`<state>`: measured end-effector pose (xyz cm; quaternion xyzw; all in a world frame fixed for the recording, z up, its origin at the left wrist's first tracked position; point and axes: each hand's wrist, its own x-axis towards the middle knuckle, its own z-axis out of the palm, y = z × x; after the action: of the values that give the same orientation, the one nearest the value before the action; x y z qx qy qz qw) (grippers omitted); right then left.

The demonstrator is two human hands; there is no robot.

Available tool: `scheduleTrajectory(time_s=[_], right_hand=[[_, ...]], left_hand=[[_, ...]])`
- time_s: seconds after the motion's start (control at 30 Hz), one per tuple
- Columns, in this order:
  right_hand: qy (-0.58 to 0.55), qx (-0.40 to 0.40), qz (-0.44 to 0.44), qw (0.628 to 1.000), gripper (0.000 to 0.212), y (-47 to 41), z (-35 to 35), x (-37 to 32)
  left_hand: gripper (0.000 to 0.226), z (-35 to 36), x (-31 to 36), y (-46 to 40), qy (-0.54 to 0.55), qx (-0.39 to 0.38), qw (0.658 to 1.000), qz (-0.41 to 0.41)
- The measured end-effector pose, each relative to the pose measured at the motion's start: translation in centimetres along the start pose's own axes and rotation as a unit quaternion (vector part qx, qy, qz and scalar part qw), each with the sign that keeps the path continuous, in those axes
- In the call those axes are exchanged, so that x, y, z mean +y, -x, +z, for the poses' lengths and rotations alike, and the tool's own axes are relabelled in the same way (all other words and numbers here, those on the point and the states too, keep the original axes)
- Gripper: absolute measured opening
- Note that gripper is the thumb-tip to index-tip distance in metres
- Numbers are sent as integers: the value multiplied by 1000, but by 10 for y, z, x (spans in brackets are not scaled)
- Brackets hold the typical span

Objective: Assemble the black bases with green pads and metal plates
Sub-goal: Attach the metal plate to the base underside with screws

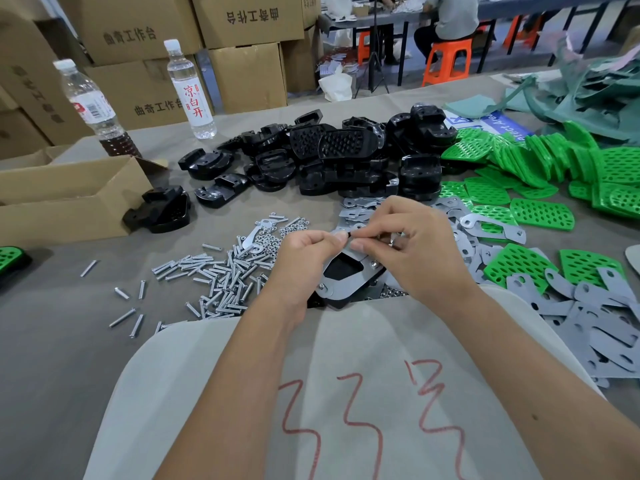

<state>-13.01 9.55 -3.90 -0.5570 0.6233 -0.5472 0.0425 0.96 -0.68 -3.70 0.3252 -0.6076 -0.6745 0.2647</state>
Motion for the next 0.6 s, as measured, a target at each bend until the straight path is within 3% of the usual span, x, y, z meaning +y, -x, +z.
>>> scheduleTrajectory(time_s=[0.17,0.3,0.47,0.6], right_hand=[[83,5,-50,995,14,0,0,-3],[76,22,-32,996,16,1,2,-1],[-1,36,31,999,13,2,4,0],[0,38,13,999,10,2,2,0]], left_hand=[[29,0,-2,1,-13,13,1000,10],[34,1,-1,2,-13,7,1000,22],[22,-2,1,3,-6,-22,1000,9],[27,-4,1,1,-5,-33,999,9]])
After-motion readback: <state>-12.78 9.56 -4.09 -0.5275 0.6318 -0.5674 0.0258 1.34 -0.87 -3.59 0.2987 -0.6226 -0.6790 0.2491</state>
